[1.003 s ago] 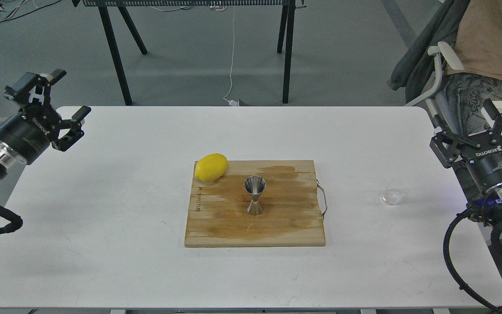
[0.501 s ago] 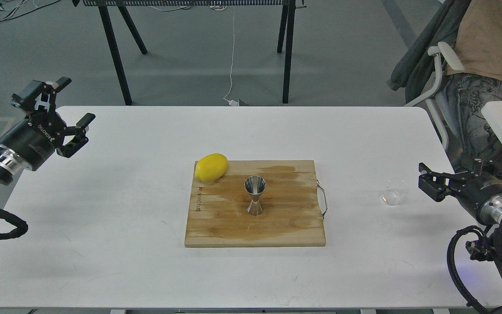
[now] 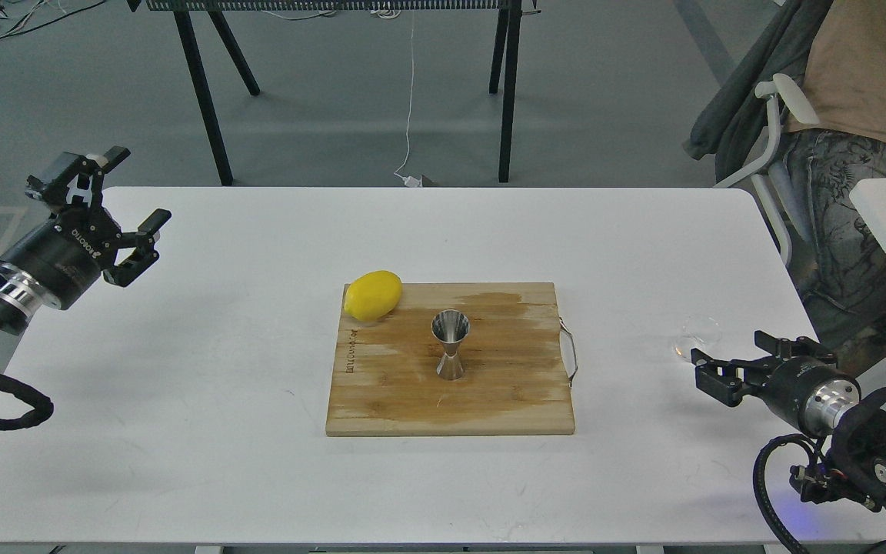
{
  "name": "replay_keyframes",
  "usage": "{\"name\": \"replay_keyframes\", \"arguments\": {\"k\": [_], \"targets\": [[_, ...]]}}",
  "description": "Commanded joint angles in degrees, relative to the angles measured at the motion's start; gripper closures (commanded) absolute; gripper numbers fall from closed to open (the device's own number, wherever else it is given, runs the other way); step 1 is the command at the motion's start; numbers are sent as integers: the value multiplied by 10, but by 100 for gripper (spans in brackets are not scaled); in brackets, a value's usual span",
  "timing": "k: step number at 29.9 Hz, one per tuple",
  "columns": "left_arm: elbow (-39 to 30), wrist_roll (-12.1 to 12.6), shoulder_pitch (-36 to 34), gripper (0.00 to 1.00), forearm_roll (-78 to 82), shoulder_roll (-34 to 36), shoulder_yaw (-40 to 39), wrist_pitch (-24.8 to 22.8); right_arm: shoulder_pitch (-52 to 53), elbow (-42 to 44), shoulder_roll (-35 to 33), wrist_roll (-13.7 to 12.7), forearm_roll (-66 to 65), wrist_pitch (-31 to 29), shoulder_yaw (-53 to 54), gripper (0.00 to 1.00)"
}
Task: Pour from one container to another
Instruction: 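Lower the right gripper and grasp the small clear glass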
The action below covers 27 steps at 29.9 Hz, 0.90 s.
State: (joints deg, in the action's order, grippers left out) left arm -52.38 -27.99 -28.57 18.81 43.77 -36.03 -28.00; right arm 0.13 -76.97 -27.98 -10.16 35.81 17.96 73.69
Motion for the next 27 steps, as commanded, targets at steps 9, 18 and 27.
{"name": "replay_keyframes", "arguments": {"k": [9,18,27], "targets": [[7,0,1,2,0,-5,1,0,53,103,48,-28,-34,-24,-26,2],[11,0,1,2,0,-5,1,0,99,159,69,-29,-38,-33,-50,1],[12,0,1,2,0,-5,1,0,106,182,77,-29,-38,-42,-52,2]]}}
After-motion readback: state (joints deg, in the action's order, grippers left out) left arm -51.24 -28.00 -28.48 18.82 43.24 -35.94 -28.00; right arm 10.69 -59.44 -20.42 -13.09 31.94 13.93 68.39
